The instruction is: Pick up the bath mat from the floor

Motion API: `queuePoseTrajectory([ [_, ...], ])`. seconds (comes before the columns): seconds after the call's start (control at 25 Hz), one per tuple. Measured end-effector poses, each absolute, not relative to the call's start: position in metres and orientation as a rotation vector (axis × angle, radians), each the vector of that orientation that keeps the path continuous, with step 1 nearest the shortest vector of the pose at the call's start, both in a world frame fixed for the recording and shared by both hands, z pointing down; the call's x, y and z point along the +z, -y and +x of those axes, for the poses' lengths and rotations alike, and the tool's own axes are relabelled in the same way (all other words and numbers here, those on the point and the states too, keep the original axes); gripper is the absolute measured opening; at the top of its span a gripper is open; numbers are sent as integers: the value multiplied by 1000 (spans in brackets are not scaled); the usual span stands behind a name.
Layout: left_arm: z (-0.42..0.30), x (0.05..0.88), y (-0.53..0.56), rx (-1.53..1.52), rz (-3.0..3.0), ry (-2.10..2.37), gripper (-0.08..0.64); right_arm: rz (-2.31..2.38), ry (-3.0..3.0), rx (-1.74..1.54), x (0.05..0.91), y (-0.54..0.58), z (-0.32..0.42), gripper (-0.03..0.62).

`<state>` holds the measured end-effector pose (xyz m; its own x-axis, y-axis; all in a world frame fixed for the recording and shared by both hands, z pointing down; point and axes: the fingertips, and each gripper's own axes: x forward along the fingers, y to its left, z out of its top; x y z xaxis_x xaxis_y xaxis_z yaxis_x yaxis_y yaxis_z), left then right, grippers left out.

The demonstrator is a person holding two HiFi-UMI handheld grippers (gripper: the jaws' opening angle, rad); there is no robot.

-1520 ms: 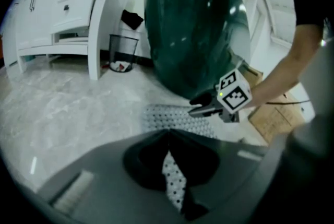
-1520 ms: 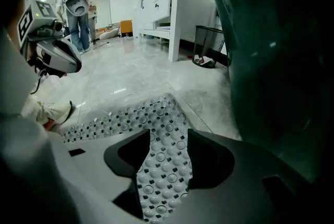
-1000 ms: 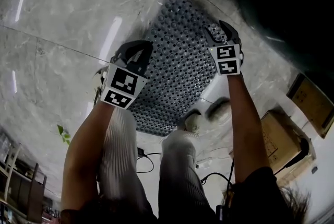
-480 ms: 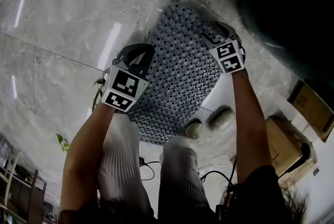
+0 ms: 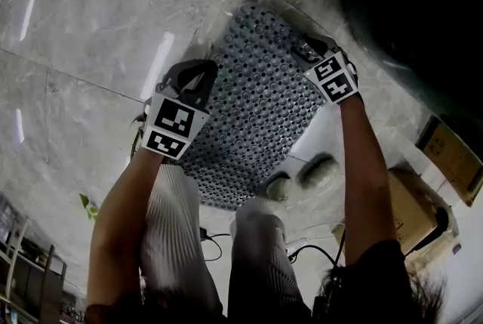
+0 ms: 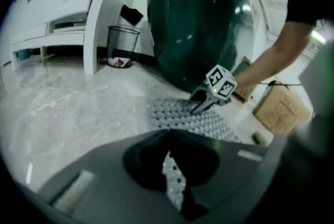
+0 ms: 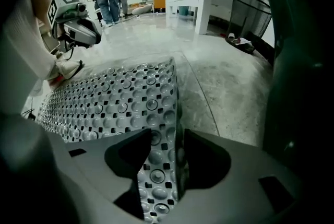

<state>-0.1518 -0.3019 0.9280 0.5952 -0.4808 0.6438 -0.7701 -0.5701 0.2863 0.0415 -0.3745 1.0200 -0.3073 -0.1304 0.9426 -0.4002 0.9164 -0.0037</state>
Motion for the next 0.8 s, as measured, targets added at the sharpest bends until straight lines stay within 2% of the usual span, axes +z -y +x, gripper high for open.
queuePoseTrajectory([
  [0.08,-150,926,300,679,2270,989,9,372,1876,271,1017,371,41,164],
  [0.12,-150,926,298,674,2265,991,9,375,1872,258,1015,371,42,128],
  [0.16,-151,927,296,670,2255,994,9,382,1869,243,1012,373,43,66],
  [0.24,-151,927,291,666,2231,997,9,391,1864,227,1005,375,44,30],
  [0.8,-179,855,250,714,2147,1065,9,357,1876,255,937,322,29,15],
])
